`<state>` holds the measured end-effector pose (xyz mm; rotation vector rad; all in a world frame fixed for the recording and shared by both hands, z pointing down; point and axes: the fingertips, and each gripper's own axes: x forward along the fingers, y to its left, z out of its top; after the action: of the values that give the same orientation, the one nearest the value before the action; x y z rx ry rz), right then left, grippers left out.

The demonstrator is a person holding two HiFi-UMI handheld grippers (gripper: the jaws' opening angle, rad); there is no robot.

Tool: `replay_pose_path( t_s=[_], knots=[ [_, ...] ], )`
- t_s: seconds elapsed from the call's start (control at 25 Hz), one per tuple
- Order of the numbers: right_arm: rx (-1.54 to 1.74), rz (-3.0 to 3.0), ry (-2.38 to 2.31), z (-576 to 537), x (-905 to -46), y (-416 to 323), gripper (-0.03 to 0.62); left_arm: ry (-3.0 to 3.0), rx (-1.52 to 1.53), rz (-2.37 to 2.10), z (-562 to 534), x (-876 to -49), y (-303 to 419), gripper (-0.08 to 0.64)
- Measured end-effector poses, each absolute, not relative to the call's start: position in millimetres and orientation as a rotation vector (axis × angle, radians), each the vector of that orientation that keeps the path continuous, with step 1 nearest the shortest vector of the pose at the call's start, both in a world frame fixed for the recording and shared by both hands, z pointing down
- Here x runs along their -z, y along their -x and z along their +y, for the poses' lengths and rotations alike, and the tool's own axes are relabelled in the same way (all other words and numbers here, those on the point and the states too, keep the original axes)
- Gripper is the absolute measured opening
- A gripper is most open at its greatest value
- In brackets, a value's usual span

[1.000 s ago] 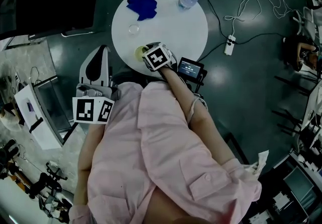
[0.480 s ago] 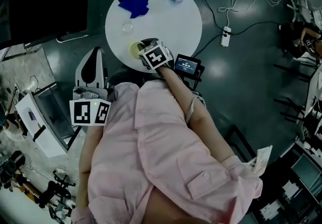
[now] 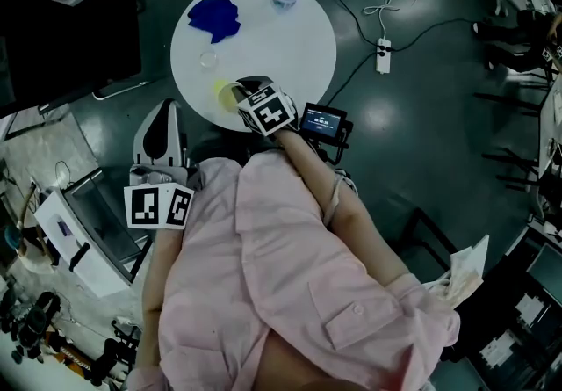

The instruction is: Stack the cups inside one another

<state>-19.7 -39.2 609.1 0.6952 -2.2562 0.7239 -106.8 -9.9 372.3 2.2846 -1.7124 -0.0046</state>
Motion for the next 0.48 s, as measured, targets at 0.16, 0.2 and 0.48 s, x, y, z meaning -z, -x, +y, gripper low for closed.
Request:
replay_pose_path(
  t_s=[0.16,0.2,0.48],
  knots=[
    [-0.738,-2.264,-0.744,-43,-604,9,0.040,-2.321,0.008,-1.695,-9,-371,98,0.009],
    [-0.744,-2.266,-0.757,-44,-603,7,0.040,-2.325,0.007,-1.694,-8,-371,97,0.009],
    [-0.776,-2.314,-0.813,-51,-588,-2,0.040,-2.324,0.032,-1.720,-7,-370,98,0.009]
  ],
)
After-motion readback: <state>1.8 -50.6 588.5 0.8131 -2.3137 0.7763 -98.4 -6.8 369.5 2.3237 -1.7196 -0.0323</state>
